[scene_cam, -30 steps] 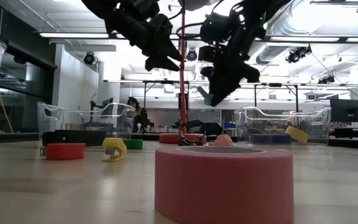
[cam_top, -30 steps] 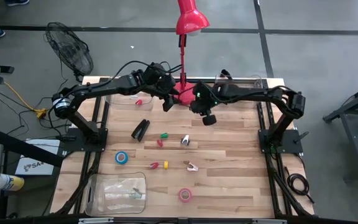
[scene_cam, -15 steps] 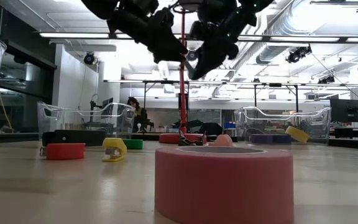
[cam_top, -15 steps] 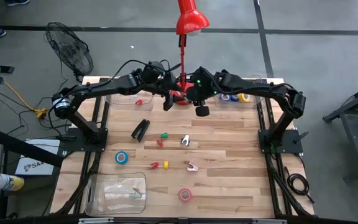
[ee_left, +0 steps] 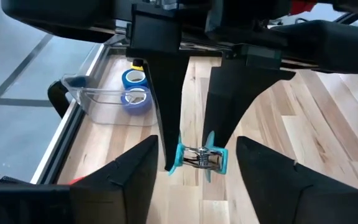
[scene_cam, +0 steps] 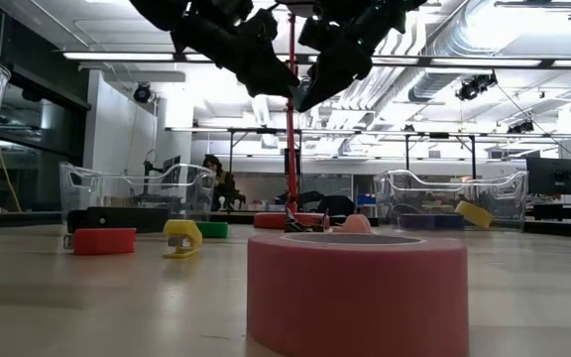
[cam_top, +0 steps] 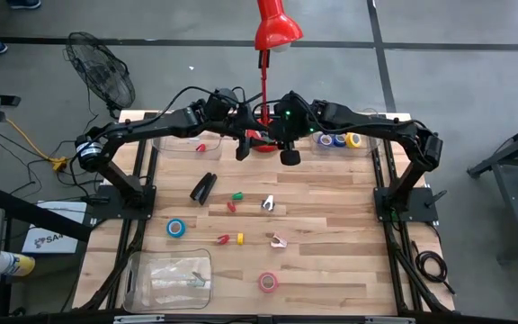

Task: Pick and place Stapler, Stapler remover, tape
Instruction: Put the light blue stapler remover into the bottom transparent bin, then put the black stapler into the top left transparent bin

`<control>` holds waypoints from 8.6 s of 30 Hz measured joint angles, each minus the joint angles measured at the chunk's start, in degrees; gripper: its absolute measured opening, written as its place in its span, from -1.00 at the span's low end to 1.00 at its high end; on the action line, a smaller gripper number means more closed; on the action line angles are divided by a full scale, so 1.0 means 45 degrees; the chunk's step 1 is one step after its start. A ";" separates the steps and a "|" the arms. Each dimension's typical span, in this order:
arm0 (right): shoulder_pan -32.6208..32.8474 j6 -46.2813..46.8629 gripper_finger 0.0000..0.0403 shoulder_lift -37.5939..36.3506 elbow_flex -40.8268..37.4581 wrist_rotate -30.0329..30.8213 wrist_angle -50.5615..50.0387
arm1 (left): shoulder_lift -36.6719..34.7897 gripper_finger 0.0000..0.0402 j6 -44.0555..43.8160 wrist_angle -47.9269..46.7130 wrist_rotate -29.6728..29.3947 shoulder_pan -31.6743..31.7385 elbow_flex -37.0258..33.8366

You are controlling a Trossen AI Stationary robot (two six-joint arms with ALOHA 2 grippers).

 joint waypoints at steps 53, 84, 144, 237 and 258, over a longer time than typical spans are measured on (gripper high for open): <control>-0.1259 0.2662 0.13 -0.2414 -0.0005 0.1675 -0.2526 | -0.2004 -0.57 -0.1155 -0.4562 -0.3677 0.0010 -0.0010; -0.1501 0.2307 0.12 -0.2409 -0.0102 0.0331 -0.2385 | -0.3900 -0.57 -1.0612 -1.3490 -0.4811 -0.4496 -0.0005; -0.0966 0.4935 0.10 -0.2390 -0.0107 0.0667 -0.2701 | -0.0539 -0.57 -2.5494 -1.0502 -0.5997 -1.8836 -0.1942; -0.0913 0.2541 0.10 -0.2390 -0.0107 0.0729 -0.3932 | 0.2220 0.77 -1.4055 -1.3077 -0.6103 -0.3055 -0.0406; -0.0913 0.2327 0.10 -0.2390 -0.0107 0.0704 -0.4172 | 0.2166 0.72 -1.3161 -0.9343 -0.3652 -0.2550 -0.3765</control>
